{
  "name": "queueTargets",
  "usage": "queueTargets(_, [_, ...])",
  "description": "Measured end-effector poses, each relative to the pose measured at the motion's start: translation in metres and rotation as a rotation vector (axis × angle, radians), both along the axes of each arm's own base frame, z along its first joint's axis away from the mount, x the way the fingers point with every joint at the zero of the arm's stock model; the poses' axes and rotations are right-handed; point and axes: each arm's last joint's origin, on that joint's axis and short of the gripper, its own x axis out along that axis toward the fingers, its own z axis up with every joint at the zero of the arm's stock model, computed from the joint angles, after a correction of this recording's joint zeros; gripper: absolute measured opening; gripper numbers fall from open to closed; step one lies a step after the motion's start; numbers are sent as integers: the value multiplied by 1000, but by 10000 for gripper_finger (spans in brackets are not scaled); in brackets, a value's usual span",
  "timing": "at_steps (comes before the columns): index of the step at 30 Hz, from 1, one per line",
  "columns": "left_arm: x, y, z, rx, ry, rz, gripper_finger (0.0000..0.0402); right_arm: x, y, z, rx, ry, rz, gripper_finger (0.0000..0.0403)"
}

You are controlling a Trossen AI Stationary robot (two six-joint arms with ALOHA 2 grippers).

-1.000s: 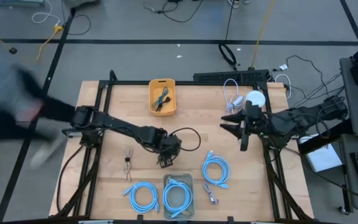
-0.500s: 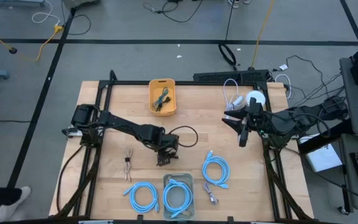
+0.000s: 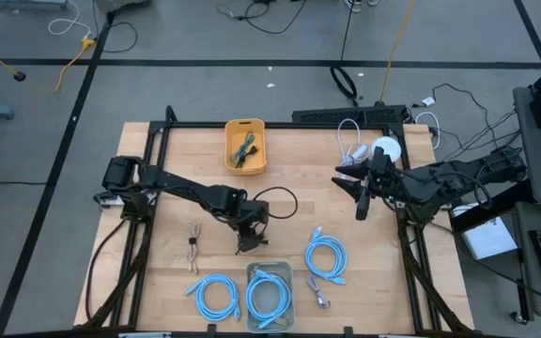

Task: Pick & Place USB Port
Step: Put the black charger cable into the yellow bin

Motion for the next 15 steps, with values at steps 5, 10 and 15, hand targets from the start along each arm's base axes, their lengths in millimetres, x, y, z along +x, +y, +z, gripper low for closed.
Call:
queueTargets(5, [-3, -2, 11, -72, -20, 25, 259, 3, 1, -1, 3, -2, 1, 134])
queueTargets(10, [-5, -20, 11, -80, -17, -23, 297, 3, 1, 1, 4, -19, 2, 134])
queueTargets(15, [-5, -32, 6, -26, -24, -38, 288, 3, 1, 1, 4, -18, 1, 134])
